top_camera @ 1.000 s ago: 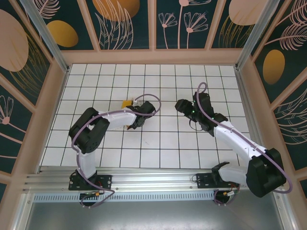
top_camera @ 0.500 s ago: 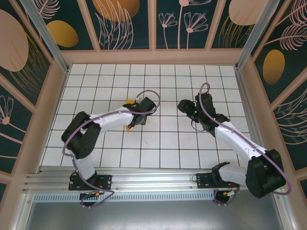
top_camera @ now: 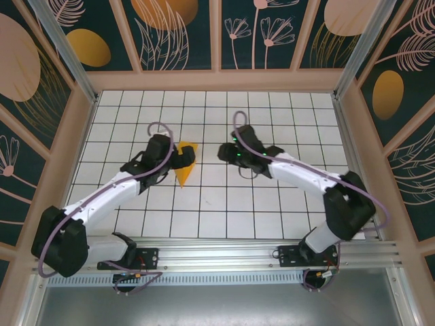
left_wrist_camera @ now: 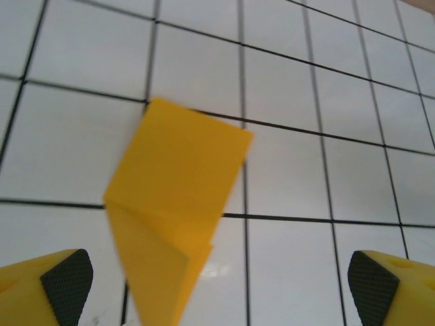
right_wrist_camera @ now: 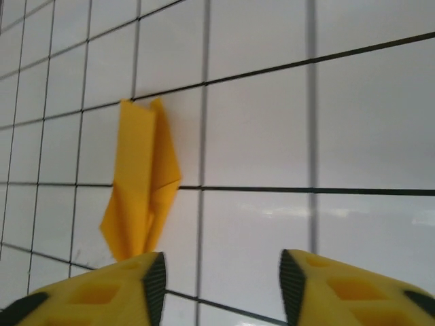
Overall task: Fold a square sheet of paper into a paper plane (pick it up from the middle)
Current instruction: Move the square sheet of paper to the center of the table.
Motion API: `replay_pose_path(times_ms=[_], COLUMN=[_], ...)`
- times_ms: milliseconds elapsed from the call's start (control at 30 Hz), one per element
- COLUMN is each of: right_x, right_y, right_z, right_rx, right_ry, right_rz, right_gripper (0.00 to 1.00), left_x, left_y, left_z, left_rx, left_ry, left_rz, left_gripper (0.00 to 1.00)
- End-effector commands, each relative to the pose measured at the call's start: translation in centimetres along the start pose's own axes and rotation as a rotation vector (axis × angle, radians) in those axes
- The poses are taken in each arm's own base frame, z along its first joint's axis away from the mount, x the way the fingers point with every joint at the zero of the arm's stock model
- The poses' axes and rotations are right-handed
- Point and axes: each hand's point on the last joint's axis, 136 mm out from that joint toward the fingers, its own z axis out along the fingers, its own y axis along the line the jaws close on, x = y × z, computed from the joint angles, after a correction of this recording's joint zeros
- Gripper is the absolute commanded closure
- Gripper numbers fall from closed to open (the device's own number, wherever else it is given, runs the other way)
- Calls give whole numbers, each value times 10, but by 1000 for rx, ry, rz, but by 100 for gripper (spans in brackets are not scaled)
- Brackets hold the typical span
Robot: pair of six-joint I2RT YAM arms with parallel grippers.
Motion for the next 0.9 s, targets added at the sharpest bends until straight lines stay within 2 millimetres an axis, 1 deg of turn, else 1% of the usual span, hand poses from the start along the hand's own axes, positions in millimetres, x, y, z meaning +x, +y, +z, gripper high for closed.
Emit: replay_pose_path(times_ms=[0, 33, 67, 133, 233, 300, 400, 500, 667, 733, 867], right_x=[15, 21, 27, 39, 55, 64, 75, 79, 78, 80, 87], right_y=[39, 52, 61, 86, 113, 123, 129, 124, 95, 82, 63], right_z=[23, 33, 41, 57, 78, 90, 109, 123, 137, 142, 150], right_rx=[-5, -14, -22, -72, -133, -150, -155, -119, -25, 4, 34], right_ry=[40, 59, 77, 116, 177, 203, 248, 263, 259, 273, 307], right_rz=[-65, -75, -78, -90, -87, -84, -80, -82, -80, -82, -101], right_gripper=[60, 63, 66, 71, 76, 77, 79, 81, 81, 81, 81], left_x=[2, 3, 4, 6, 9, 10, 13, 15, 19, 19, 17], left_y=[-4, 5, 13, 37, 69, 84, 98, 102, 97, 94, 90], left_z=[-10, -12, -13, -15, -17, -19, -19, -17, -12, -10, -11], left_rx=[135, 134, 129, 104, 64, 44, 26, 23, 45, 60, 83], left_ry=[1, -4, -9, -22, -38, -55, -68, -66, -25, -14, -17], left_rz=[-155, -193, -222, -296, -398, -444, -484, -494, -465, -455, -436], left_gripper=[2, 1, 2, 2, 2, 2, 2, 2, 2, 2, 2])
